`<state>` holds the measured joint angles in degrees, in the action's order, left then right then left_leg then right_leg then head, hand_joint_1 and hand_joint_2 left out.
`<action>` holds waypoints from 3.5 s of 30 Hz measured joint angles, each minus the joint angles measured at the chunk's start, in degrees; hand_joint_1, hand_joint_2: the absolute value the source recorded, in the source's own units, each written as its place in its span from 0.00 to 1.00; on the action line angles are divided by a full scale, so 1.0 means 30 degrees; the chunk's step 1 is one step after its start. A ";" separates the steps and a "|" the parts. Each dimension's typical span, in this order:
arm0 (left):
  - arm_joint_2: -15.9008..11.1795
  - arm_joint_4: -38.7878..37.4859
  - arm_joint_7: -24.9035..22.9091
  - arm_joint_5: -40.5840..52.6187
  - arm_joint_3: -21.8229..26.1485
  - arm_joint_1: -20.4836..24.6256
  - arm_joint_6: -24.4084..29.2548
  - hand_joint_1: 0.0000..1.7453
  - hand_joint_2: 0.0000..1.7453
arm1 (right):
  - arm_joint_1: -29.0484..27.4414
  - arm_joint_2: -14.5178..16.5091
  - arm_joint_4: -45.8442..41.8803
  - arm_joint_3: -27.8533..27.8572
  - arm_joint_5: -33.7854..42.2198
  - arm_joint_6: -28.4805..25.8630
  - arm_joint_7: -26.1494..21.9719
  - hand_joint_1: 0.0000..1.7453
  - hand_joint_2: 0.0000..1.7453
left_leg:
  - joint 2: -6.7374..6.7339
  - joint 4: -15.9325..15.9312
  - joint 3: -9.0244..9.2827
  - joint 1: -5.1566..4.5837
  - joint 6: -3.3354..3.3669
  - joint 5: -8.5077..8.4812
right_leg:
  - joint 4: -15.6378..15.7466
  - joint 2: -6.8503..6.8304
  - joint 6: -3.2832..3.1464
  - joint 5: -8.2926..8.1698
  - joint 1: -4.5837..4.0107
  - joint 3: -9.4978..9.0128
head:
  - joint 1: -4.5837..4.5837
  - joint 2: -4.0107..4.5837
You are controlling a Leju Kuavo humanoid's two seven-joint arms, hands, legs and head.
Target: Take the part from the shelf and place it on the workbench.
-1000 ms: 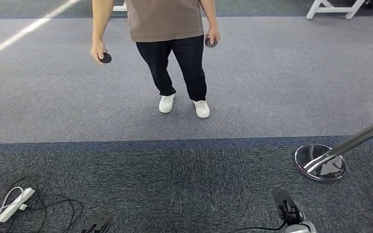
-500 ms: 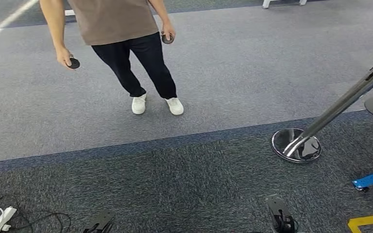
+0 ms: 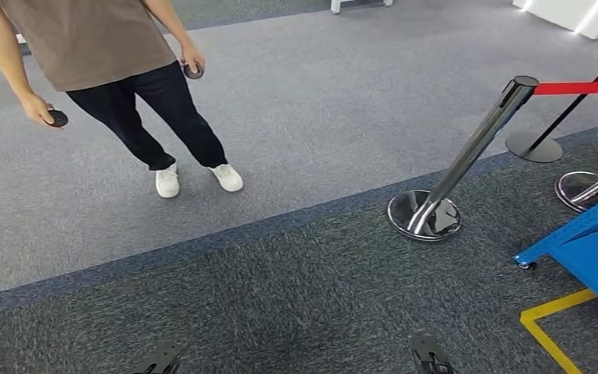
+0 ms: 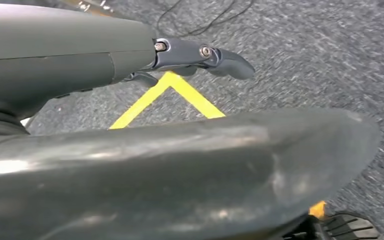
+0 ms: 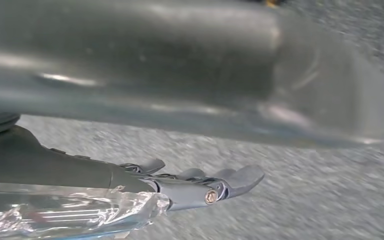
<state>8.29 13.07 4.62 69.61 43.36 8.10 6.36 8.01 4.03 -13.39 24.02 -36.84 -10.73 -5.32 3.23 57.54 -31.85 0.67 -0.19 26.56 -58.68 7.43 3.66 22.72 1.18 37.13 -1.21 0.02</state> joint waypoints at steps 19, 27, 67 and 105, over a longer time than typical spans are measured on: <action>0.0077 0.0000 -0.0066 0.0031 0.0002 -0.0043 -0.0049 0.00 0.00 | -0.0383 0.1041 0.0250 0.0073 0.0168 0.0510 0.0484 0.00 0.00 | -0.1454 0.3374 -0.1212 -0.0156 -0.0709 0.2234 | 0.0074 -0.2286 -0.0863 0.0481 -0.0152 -0.0905 | -0.0017 0.0000; 0.0091 0.0000 -0.0150 0.0073 0.0002 -0.0080 -0.0107 0.00 0.00 | -0.0419 0.1104 0.0252 0.0091 0.0058 0.0536 0.0453 0.00 0.00 | 0.0356 0.0220 -0.0087 0.0142 -0.0622 -0.0026 | 0.0007 -0.0188 -0.0429 0.0269 -0.0113 -0.0619 | 0.0100 0.0000; 0.0084 0.0000 -0.0208 -0.0120 0.0038 -0.0288 -0.0122 0.00 0.00 | -0.0590 0.1242 0.0294 0.0532 -0.0166 0.0674 0.0773 0.00 0.00 | -0.1551 -0.0158 -0.0044 -0.0143 0.0377 -0.0140 | -0.5166 -0.2286 0.0052 0.3044 -0.0239 0.1911 | -0.0092 0.0000; -0.0011 0.0000 -0.0250 -0.0056 0.0038 -0.0108 -0.0253 0.00 0.00 | -0.0578 0.1262 0.0317 0.0539 -0.0688 0.0649 0.1110 0.00 0.00 | -0.2883 -0.0184 0.0347 -0.0266 -0.0156 0.0049 | -0.0068 -0.3523 -0.0368 0.0749 -0.0402 -0.1054 | -0.0075 0.0000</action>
<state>8.26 13.07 3.87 69.44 43.47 7.78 5.60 6.28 7.82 -12.44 25.64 -38.91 -8.79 -1.99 -5.42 56.99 -30.80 -0.13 -0.65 26.71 -58.88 -3.14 2.56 24.96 -0.03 33.97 -1.44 0.02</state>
